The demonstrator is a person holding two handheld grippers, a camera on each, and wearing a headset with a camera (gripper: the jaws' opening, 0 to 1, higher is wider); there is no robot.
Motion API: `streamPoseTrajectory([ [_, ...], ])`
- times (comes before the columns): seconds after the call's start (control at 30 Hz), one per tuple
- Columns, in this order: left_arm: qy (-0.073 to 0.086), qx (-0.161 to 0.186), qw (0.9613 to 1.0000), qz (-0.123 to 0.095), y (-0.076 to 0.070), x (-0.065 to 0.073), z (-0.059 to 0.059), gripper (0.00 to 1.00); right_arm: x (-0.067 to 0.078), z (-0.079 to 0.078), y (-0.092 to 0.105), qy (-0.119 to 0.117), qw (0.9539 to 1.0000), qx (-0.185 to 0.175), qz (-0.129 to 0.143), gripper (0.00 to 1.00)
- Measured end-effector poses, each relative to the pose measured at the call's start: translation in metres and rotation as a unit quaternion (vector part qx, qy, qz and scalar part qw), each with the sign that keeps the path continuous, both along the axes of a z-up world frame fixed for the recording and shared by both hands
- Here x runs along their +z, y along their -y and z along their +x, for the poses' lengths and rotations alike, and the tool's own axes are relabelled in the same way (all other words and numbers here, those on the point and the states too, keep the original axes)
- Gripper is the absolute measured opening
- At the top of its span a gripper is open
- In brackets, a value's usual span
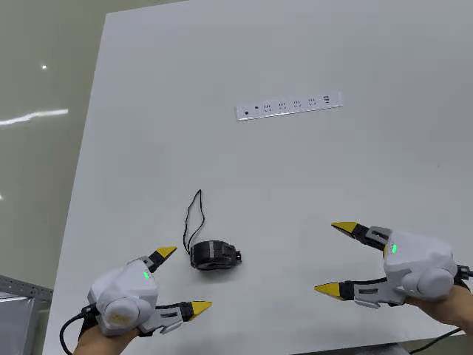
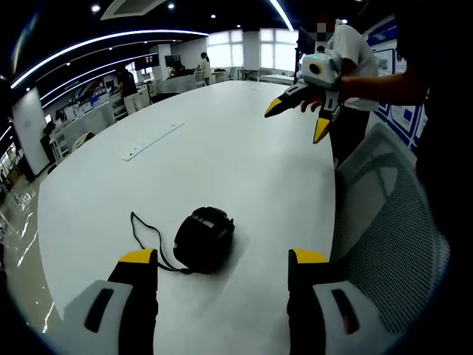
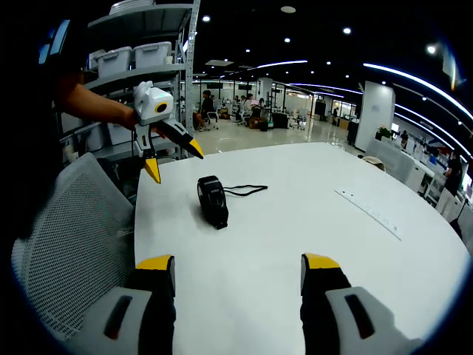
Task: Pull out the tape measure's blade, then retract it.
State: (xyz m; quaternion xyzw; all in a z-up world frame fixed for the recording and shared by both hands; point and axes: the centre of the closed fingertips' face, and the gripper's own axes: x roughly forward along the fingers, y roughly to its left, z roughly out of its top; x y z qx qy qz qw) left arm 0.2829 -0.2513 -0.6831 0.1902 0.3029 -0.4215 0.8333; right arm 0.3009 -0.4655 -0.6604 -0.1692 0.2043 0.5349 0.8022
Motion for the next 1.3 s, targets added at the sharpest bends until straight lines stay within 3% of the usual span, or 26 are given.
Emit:
streamPoseTrajectory([
  [0.8, -0.019, -0.062, 0.9976, 0.023, 0.002, -0.027, 0.023, 0.55, -0.021, 0.017, -0.041, 0.003, 0.9974, 0.071, -0.01, 0.58],
  [1.3, -0.032, -0.103, 0.9928, 0.052, 0.001, -0.043, 0.028, 0.48, -0.045, 0.024, -0.066, -0.001, 0.9925, 0.119, -0.025, 0.54],
])
